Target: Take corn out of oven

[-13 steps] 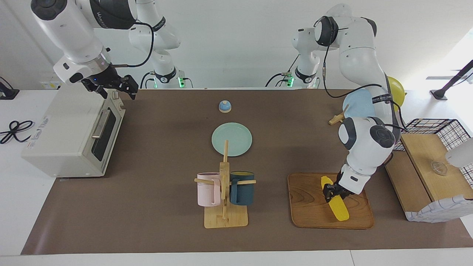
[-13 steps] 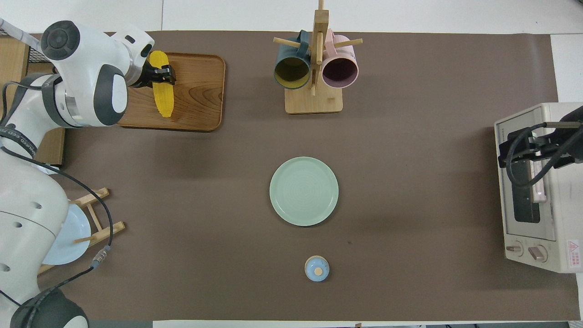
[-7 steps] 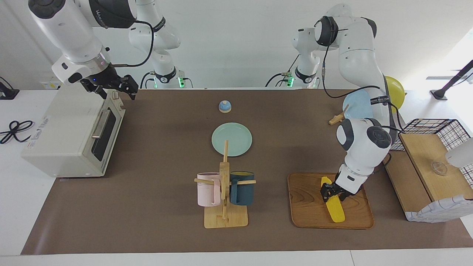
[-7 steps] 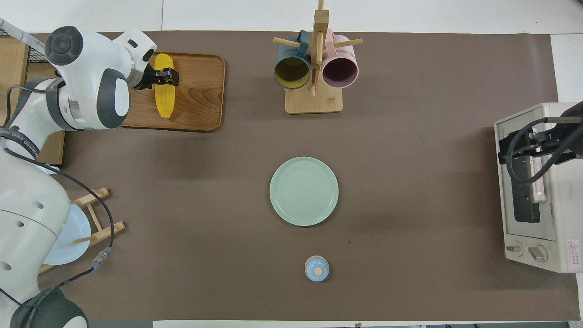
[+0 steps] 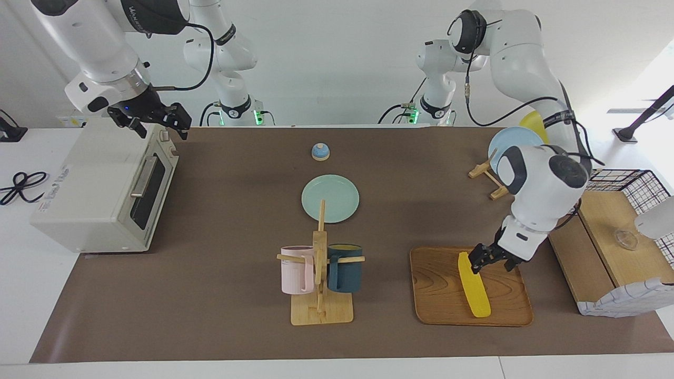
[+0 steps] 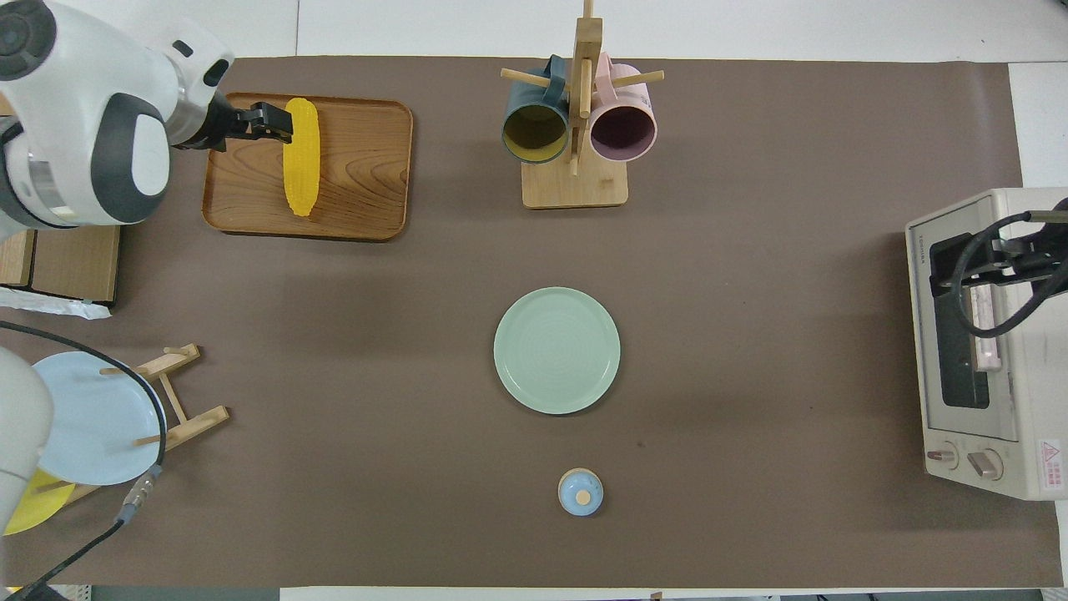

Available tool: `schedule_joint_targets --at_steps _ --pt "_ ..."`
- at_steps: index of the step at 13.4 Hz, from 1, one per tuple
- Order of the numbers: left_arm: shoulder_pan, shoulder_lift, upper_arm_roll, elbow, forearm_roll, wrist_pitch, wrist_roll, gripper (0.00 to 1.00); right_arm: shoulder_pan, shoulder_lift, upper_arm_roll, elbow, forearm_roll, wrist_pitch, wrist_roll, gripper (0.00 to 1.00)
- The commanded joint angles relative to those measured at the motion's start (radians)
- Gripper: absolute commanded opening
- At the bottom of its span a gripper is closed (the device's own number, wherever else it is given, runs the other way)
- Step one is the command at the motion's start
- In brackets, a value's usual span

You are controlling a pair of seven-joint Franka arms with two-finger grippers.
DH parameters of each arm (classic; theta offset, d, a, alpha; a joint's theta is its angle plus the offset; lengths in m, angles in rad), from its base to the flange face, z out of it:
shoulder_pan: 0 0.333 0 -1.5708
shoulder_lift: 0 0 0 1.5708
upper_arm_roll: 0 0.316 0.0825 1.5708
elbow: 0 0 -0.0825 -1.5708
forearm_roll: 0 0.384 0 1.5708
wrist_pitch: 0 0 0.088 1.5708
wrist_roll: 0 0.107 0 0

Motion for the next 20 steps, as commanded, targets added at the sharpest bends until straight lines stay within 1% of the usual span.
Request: schedule_joint_targets --at_steps 1,4,6,9,13,16,18,20 --pt "0.019 -0.130 0.003 -0.034 0.010 -0.140 -0.002 1.00 -0.014 0.001 -0.010 0.014 0.008 -0.004 -0.032 1.00" --pt "0.016 -0.240 0.032 -0.034 0.011 -0.309 -0.002 1.00 -0.014 0.002 -0.014 0.014 0.011 -0.003 -0.032 1.00" --pt "0.034 -0.319 0.034 -0.039 0.014 -0.415 -0.001 1.00 -0.014 0.005 -0.015 0.014 -0.004 -0.003 -0.032 1.00" --pt "0.053 -0.397 0.035 -0.037 0.016 -0.541 0.008 1.00 -0.014 0.008 -0.011 0.015 -0.001 -0.003 -0.032 1.00" --pt "0.051 -0.492 0.035 -0.050 0.017 -0.696 0.008 1.00 -0.014 0.008 -0.011 0.015 0.002 -0.003 -0.032 1.00" --pt "0.047 -0.535 0.032 -0.068 0.031 -0.762 -0.001 1.00 -0.014 0.008 -0.010 0.015 0.002 -0.003 -0.032 1.00" --pt "0.077 -0.560 0.017 -0.086 0.033 -0.762 0.005 1.00 -0.014 0.008 -0.008 0.015 0.002 -0.003 -0.032 1.00" --pt "0.178 -0.560 -0.089 -0.085 0.033 -0.757 0.012 1.00 -0.014 0.008 -0.007 0.015 0.004 -0.003 -0.032 1.00"
